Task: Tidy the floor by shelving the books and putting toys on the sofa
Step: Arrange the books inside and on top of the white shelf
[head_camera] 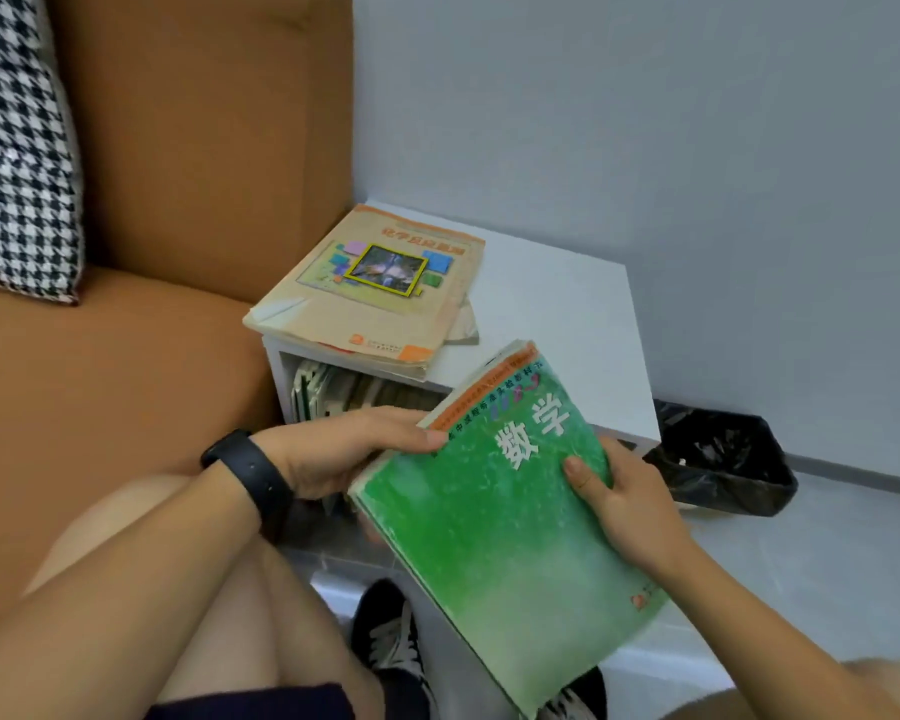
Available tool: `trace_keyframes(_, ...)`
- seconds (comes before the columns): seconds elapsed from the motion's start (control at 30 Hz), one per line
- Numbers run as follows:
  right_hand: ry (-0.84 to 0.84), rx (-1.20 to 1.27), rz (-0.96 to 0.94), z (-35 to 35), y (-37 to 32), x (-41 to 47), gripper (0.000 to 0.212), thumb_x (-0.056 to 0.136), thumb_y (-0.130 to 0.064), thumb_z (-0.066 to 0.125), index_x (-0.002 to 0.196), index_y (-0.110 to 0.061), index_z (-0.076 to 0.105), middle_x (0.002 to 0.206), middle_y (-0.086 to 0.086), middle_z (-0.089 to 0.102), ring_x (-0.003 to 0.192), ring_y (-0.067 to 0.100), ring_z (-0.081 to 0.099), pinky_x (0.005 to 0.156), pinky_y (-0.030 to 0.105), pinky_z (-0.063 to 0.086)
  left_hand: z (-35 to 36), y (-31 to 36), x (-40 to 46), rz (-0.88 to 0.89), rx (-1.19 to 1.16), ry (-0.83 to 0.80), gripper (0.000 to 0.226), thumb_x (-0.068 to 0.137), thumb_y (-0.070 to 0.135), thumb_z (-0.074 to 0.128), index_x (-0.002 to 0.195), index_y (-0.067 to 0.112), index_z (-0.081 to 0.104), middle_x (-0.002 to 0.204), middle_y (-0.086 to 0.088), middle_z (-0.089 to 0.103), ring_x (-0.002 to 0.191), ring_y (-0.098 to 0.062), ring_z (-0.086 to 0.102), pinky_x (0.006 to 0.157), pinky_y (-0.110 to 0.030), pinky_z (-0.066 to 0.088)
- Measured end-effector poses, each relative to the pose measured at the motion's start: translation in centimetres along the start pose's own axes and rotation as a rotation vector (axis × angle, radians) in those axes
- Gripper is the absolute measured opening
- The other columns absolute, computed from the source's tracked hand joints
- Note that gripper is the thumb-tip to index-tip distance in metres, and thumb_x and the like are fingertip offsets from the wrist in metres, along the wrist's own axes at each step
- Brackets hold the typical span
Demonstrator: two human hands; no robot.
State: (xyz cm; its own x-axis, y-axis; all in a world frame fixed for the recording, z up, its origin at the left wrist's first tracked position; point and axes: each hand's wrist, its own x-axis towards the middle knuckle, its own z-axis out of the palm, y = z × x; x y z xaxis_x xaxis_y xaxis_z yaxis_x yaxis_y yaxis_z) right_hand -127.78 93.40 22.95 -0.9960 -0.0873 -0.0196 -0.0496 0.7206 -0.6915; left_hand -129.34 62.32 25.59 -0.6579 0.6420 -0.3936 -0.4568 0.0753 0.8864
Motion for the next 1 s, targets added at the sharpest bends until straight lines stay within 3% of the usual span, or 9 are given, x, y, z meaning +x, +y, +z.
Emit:
trace_keyframes(0.1,-0.114,-0.155,0.038,2.6,1.4,-0.6,0.022,0.096,-0.056,0.054,0.093,-0.035,0.054,0.086,-0.013,0.068,0.084,0.009,0.065,0.072,0.035,0.051,2.0,-1.2,1.6,-0.086,0.307,0.025,0.026,0.099,0.031,0.064,0.121,0.019,0.064,0.098,0.012,0.076,0.086,-0.005,0.072,0.074,-0.020,0.055)
trace_keyframes(0.2,-0.309,-0.124,0.108,5.4,2.8,-0.3,0.024,0.099,-0.053,0.054,0.112,-0.034,0.059,0.105,-0.010,0.070,0.096,0.012,0.067,0.086,0.036,0.054,2.7,-2.5,2.4,-0.296,0.413,-0.005,0.031,0.095,0.040,0.066,0.117,0.017,0.068,0.102,-0.004,0.078,0.084,-0.022,0.076,0.078,-0.040,0.063)
trace_keyframes(0.33,-0.601,-0.008,0.160,8.9,3.4,1.2,0.027,0.095,-0.047,0.064,0.119,-0.034,0.065,0.114,-0.009,0.073,0.101,0.010,0.070,0.097,0.039,0.055,4.0,-3.9,2.5,-0.565,0.545,0.027,0.037,0.092,0.026,0.065,0.107,-0.008,0.069,0.090,-0.020,0.076,0.058,-0.020,0.070,0.050,-0.023,0.058)
trace_keyframes(0.43,-0.698,-0.088,0.131,11.1,2.4,3.0,0.025,0.098,-0.038,0.064,0.120,-0.028,0.067,0.117,-0.006,0.071,0.105,0.012,0.067,0.098,0.038,0.053,4.5,-4.7,2.0,-0.629,0.541,0.092,0.036,0.091,0.019,0.060,0.111,-0.011,0.065,0.094,-0.022,0.076,0.063,-0.023,0.071,0.050,-0.022,0.057)
trace_keyframes(0.53,-0.798,-0.160,0.081,12.6,-0.2,4.6,0.036,0.100,-0.039,0.060,0.133,-0.025,0.061,0.126,-0.004,0.066,0.106,0.012,0.060,0.086,0.027,0.049,3.3,-4.7,0.9,-0.646,0.463,0.213,0.029,0.091,0.014,0.058,0.110,-0.009,0.058,0.089,-0.023,0.075,0.067,-0.030,0.072,0.060,-0.027,0.059)
trace_keyframes(0.63,-0.703,-0.248,0.013,13.6,-2.6,6.2,0.031,0.101,-0.038,0.057,0.126,-0.021,0.064,0.120,-0.001,0.067,0.097,0.013,0.060,0.080,0.027,0.047,2.2,-4.6,-0.2,-0.630,0.402,0.316,0.025,0.091,0.016,0.059,0.105,-0.005,0.058,0.090,-0.023,0.075,0.071,-0.031,0.074,0.071,-0.032,0.061)
trace_keyframes(0.77,-0.419,-0.162,-0.139,14.3,-6.4,7.7,0.020,0.104,-0.029,0.051,0.110,-0.022,0.069,0.109,-0.005,0.071,0.096,0.014,0.065,0.088,0.035,0.054,1.1,-4.4,-1.6,-0.607,0.465,0.417,0.023,0.087,0.019,0.058,0.079,-0.002,0.063,0.057,-0.013,0.068,0.038,-0.015,0.057,0.037,-0.018,0.036)
trace_keyframes(0.87,-0.312,-0.127,-0.303,15.0,-9.2,8.4,0.027,0.104,-0.029,0.049,0.129,-0.026,0.059,0.127,-0.005,0.062,0.111,0.013,0.057,0.093,0.029,0.046,0.6,-3.8,-2.3,-0.600,0.505,0.434,0.030,0.088,0.018,0.054,0.065,0.000,0.060,0.045,-0.011,0.057,0.028,-0.015,0.039,0.035,-0.017,0.026)
trace_keyframes(1.0,-0.367,-0.347,-0.468,16.5,-10.7,10.7,0.042,0.106,-0.033,0.042,0.148,-0.032,0.040,0.152,-0.001,0.044,0.130,0.023,0.049,0.106,0.041,0.044,-0.3,-3.5,-2.7,-0.612,0.560,0.491,0.027,0.089,0.016,0.051,0.068,0.000,0.056,0.041,-0.010,0.053,0.026,-0.015,0.035,0.037,-0.017,0.026)
